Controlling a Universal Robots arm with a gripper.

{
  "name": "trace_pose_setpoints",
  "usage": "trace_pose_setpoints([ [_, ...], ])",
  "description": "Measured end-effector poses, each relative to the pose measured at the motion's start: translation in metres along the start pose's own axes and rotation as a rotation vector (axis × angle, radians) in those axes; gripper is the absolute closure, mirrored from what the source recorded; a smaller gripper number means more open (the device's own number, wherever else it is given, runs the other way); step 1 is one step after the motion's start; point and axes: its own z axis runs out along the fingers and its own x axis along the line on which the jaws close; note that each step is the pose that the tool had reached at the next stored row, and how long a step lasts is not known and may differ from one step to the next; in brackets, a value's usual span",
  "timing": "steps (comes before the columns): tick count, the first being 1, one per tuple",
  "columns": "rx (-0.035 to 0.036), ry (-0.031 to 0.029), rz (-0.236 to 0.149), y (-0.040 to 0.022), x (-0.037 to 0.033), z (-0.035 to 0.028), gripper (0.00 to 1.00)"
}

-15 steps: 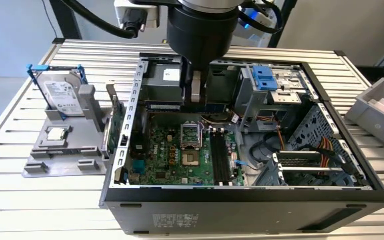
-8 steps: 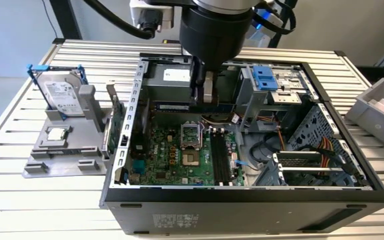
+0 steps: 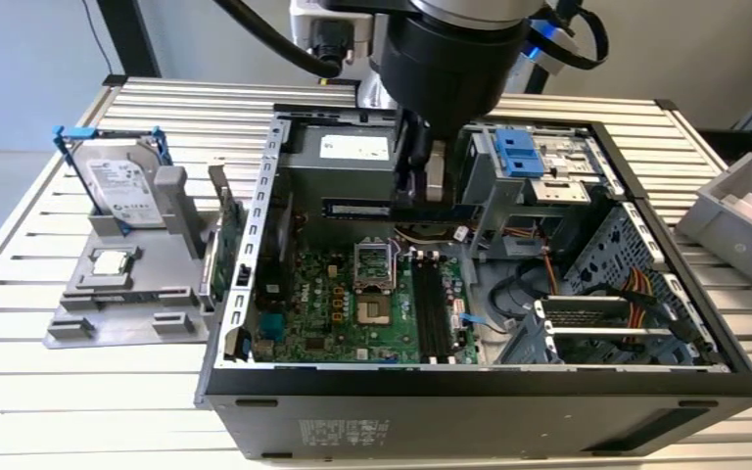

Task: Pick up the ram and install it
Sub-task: 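Pick up the ram and move it above insertion slot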

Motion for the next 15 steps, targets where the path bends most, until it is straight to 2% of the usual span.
trace_pose_setpoints([
  [5,-0.0016,0.0,0.0,-0.0078,-0.0002,-0.0004,1.0],
  [12,-0.0017,0.0,0.0,-0.01,-0.0002,-0.0006,1.0],
  [15,-0.0019,0.0001,0.0,-0.0171,-0.0004,-0.001,1.0],
])
